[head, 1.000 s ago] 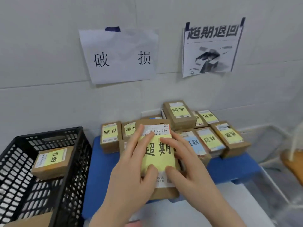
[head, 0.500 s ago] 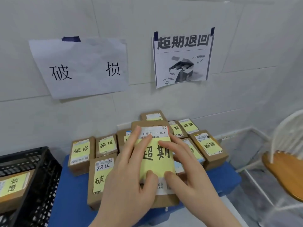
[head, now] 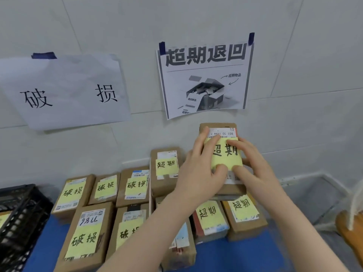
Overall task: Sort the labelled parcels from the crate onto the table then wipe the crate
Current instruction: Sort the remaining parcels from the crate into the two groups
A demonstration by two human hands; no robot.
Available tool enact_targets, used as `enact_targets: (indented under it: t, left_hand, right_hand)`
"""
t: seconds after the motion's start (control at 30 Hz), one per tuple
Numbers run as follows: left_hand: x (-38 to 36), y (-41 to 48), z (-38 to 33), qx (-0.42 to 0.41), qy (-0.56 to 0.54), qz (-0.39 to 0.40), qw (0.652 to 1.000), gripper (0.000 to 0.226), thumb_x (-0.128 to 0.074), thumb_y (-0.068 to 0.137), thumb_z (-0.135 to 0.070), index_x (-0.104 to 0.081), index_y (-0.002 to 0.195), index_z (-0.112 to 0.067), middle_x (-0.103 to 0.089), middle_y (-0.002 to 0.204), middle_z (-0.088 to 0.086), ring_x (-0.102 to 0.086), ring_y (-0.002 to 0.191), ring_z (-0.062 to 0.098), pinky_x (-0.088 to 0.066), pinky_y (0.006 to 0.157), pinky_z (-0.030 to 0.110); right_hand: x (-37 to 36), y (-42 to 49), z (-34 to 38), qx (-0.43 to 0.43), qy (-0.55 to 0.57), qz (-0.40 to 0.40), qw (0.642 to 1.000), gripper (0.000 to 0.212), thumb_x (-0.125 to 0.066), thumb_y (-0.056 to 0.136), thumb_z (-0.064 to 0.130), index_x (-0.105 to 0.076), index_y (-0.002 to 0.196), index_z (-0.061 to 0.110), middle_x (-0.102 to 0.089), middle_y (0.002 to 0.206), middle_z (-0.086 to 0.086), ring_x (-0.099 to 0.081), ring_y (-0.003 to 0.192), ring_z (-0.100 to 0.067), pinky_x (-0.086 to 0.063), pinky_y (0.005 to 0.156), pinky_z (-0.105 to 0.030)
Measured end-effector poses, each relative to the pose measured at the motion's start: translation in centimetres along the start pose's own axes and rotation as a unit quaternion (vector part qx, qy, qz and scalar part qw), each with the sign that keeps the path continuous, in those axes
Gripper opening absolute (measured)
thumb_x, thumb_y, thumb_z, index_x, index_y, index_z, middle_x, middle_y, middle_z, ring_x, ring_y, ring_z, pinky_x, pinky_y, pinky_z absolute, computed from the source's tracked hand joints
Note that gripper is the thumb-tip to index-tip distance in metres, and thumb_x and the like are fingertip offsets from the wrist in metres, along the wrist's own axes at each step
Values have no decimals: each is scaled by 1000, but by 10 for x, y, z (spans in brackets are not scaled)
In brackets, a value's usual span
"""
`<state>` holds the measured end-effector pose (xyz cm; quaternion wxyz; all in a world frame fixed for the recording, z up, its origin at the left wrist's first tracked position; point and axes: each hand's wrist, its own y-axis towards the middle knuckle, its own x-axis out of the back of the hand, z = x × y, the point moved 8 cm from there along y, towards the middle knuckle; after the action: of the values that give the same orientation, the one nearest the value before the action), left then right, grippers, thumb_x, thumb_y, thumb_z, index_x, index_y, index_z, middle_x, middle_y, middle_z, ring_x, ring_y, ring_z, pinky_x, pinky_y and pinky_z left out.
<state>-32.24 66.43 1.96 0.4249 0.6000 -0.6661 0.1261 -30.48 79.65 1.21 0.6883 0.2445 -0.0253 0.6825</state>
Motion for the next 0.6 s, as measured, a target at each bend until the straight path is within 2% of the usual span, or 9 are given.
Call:
enact_targets:
  t: [0.07, 0.13, 0.2, 0.3, 0.43, 0.5, 0.6]
  left_hand:
    - [-25, 30, 10, 25, -5, 27, 999, 71, -38, 77, -39, -22, 147, -37, 5, 154, -32, -35, 136, 17, -46, 94, 47]
    - [-43, 54, 25, 46, -7, 53, 997, 71, -39, 79, -40, -21, 148, -36, 5, 154, -31, -37, 135, 18, -45, 95, 46]
    - [-56, 69, 45, 57, 6, 77, 995, 70, -42, 83, -38, -20, 150, -34, 6, 155, -29, -37, 136, 20, -44, 98, 43]
    - [-68, 76, 81, 81, 24, 94, 992, 71, -41, 85, -40, -19, 151, -32, 5, 158, -24, -31, 140, 21, -38, 104, 43]
    - [-81, 78, 116, 102, 137, 112, 979, 73, -35, 81, -45, -16, 151, -33, 3, 161, -13, -34, 139, 24, -28, 108, 51]
    - [-88, 78, 130, 111, 150, 125, 974, 72, -36, 84, -44, -15, 152, -33, 3, 161, -12, -33, 139, 22, -21, 110, 52]
    - [-98, 72, 149, 133, 152, 134, 970, 68, -39, 89, -40, -15, 152, -32, 5, 161, -14, -25, 144, 19, -8, 116, 57]
  right_hand:
    - [9, 29, -27, -18, 3, 11, 1000, 56, -46, 77, 20, -52, 123, 51, -39, 138, 33, -53, 117, -7, -45, 95, -33]
    - [10, 54, -51, -31, 22, 29, 999, 52, -46, 83, 14, -53, 121, 49, -44, 134, 29, -59, 93, -4, -47, 82, -27]
    - [2, 76, -73, -48, 36, 57, 997, 51, -45, 89, 4, -54, 122, 42, -47, 133, 21, -58, 72, -1, -46, 71, -19]
    - [-22, 96, -102, -67, 38, 98, 992, 51, -45, 88, 2, -54, 124, 38, -51, 129, 12, -56, 63, 0, -43, 64, -17]
    - [-56, 111, -134, -97, 44, 132, 986, 53, -46, 83, 11, -52, 125, 42, -55, 122, 12, -57, 68, -2, -46, 67, -25]
    - [-71, 114, -145, -95, 31, 150, 984, 58, -46, 75, 22, -49, 125, 51, -51, 131, 19, -59, 87, -6, -51, 77, -34]
    - [-87, 114, -160, -108, 15, 156, 982, 61, -46, 80, 17, -47, 134, 45, -43, 144, 19, -53, 115, -9, -48, 98, -38]
